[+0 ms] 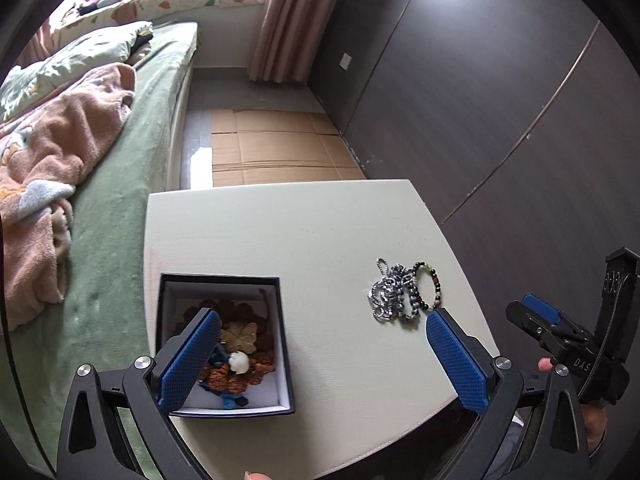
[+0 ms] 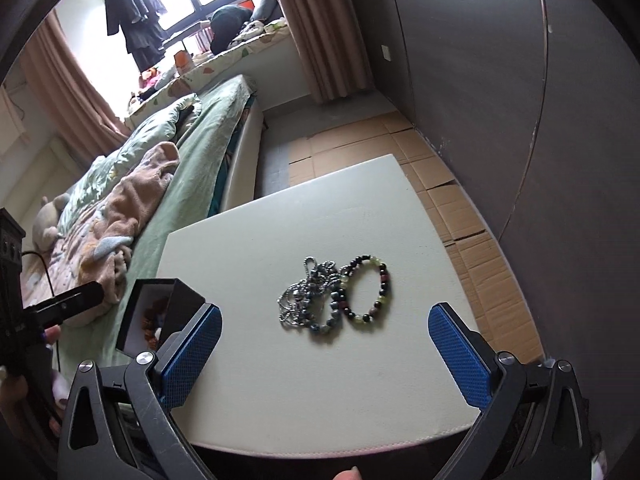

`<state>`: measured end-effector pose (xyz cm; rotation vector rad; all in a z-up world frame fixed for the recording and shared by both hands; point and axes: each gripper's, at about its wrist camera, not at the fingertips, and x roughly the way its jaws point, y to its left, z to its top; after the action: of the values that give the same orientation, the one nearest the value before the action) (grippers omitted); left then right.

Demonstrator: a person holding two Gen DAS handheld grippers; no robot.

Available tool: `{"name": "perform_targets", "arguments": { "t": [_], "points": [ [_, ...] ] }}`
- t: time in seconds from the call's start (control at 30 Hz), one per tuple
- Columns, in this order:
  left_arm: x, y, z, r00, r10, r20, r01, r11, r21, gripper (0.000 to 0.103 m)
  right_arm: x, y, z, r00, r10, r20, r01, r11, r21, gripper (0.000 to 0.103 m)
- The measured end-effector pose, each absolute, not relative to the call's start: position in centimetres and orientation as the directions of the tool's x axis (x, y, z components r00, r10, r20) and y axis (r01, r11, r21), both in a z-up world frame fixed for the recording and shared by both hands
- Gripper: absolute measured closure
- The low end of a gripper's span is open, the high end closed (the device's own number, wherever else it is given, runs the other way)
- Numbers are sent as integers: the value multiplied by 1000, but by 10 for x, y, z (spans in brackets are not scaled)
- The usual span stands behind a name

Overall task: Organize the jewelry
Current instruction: 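Move the open left gripper over the tangled silver chain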

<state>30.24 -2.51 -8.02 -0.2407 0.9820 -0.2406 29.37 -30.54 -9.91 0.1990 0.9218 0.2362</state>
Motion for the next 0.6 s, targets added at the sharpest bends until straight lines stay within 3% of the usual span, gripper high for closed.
{"name": "perform_targets", "arguments": {
  "t": [0.47,0.6],
  "points": [
    [327,-94,-100,471,-230,-851,166,971,-171,1,273,-343,-134,658,162,-736,17,973,230,0],
    [331,-113,-112,457,-211,-864,201,971,-130,10,274,-351,-150,634,190,-750,51,957,285,1]
  ]
}}
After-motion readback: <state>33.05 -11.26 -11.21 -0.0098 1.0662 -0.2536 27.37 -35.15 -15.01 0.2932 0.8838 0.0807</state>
